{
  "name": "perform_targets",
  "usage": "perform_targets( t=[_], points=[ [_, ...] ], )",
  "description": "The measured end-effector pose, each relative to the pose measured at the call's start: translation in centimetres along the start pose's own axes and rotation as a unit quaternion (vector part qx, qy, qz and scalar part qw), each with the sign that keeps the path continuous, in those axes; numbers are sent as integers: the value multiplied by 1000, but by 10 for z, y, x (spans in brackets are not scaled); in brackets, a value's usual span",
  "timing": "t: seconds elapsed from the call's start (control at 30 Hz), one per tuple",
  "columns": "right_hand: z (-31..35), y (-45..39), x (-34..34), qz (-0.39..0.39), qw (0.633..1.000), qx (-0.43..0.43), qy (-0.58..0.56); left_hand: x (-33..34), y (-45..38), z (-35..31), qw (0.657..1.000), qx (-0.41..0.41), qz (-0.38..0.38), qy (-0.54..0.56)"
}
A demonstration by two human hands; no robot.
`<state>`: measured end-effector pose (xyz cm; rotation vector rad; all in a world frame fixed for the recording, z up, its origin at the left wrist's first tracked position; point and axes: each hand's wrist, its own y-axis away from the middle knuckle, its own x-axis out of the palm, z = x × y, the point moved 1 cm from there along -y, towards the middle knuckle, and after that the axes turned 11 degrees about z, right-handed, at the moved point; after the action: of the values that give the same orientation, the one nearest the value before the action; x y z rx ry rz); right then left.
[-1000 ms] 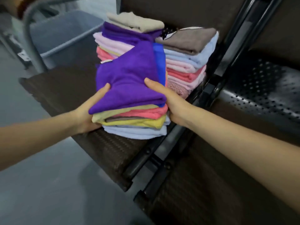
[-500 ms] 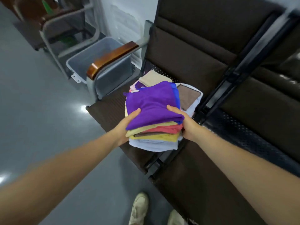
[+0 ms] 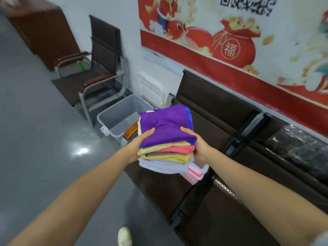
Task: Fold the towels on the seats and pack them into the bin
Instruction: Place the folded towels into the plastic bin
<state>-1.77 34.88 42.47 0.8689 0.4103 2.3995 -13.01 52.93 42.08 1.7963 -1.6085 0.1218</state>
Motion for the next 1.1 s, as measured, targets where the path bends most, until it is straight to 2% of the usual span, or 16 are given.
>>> perform_targets(
  t=[0.13,0.33,0.47,0.57,0.7,0.9,1.03,1.1],
  points=[
    [18,-51,62,7,1000,-27,-2,-54,23,-59,999,22,0,-26],
    [-11,-125,153,-1,998,12,-65,-156,65,-102,1000,-10,-15,-22],
    [-23,-175,189,5,998,13,-59,-220,67,-128,998,-39,-20,-33],
    [-22,-215,208,23,998,12,-56,-263,62,-141,998,-42,-24,-26],
    [-11,-289,228,6,999,16,-38,-332,34,-172,998,-51,-30,-18],
    [39,-409,257,20,999,7,-26,-414,-19,-266,995,-52,-64,-50],
    [76,-475,284,26,999,-2,-23,-464,-42,-327,996,-58,-54,-42],
    [93,-509,289,2,1000,1,-27,-486,-63,-357,996,-65,-46,-48]
  ],
)
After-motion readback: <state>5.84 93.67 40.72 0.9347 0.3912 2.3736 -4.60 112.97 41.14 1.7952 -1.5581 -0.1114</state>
